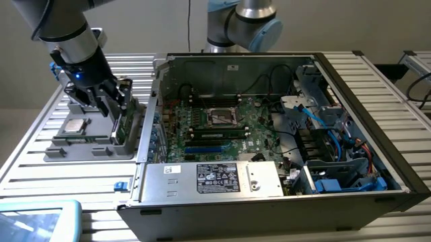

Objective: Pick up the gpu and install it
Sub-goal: 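Pick up the gpu and move the gpu toward the slot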

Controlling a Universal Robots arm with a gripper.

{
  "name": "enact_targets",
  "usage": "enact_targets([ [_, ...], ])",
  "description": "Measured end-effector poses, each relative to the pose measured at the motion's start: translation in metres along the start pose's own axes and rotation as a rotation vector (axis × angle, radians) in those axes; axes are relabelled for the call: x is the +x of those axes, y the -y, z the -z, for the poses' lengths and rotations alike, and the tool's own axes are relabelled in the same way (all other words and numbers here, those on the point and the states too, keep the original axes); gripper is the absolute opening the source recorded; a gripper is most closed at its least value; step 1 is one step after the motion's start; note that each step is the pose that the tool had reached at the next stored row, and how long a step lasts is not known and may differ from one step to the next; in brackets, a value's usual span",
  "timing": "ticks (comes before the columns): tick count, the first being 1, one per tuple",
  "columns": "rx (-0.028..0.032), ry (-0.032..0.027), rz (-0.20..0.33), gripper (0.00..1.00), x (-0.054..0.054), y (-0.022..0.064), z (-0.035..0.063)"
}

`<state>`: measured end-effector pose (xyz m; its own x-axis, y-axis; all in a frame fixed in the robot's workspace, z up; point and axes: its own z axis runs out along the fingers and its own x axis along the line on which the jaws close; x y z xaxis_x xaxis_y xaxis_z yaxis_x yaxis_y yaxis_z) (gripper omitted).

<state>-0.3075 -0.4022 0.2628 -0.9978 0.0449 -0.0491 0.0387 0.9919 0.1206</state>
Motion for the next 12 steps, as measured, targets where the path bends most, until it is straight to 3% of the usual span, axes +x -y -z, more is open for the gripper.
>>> enact_targets([
  [2,-0.0073,0.0003,-0.003,0.5,0.0,0.0013,-0.0032],
  [12,-0.0044,0.0019,-0.017,0.5,0.0,-0.0002,-0.0197],
])
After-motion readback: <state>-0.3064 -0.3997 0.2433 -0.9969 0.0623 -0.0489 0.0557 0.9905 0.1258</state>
